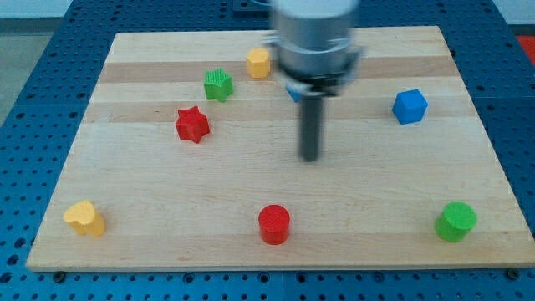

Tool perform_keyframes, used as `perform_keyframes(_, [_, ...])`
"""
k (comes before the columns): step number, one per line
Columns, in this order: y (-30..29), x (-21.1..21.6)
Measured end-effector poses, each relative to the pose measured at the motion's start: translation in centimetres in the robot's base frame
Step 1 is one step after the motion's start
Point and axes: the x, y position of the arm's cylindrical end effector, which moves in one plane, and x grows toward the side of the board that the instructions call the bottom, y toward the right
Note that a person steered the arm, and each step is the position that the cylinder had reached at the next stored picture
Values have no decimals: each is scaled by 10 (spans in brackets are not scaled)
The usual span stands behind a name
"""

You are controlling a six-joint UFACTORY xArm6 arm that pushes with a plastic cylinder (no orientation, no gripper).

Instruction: Push the blue cube to the left and down

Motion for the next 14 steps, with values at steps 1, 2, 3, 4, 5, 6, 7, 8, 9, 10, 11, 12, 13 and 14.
perform_keyframes(1, [120,-13])
perform_keyframes(2, [170,-34])
perform_keyframes(3, [156,-53])
perform_keyframes(4, [156,-54])
perform_keyframes(5, [156,-76])
perform_keyframes(6, [156,-83])
perform_keyframes(7, [152,-81])
perform_keyframes(8, [124,-68])
perform_keyframes(9, [99,-62])
perform_keyframes(10, [109,-62])
perform_keyframes(11, [122,-65])
perform_keyframes(12, [122,-66])
perform_keyframes(13, [119,-68])
perform_keyframes(14, [106,-77])
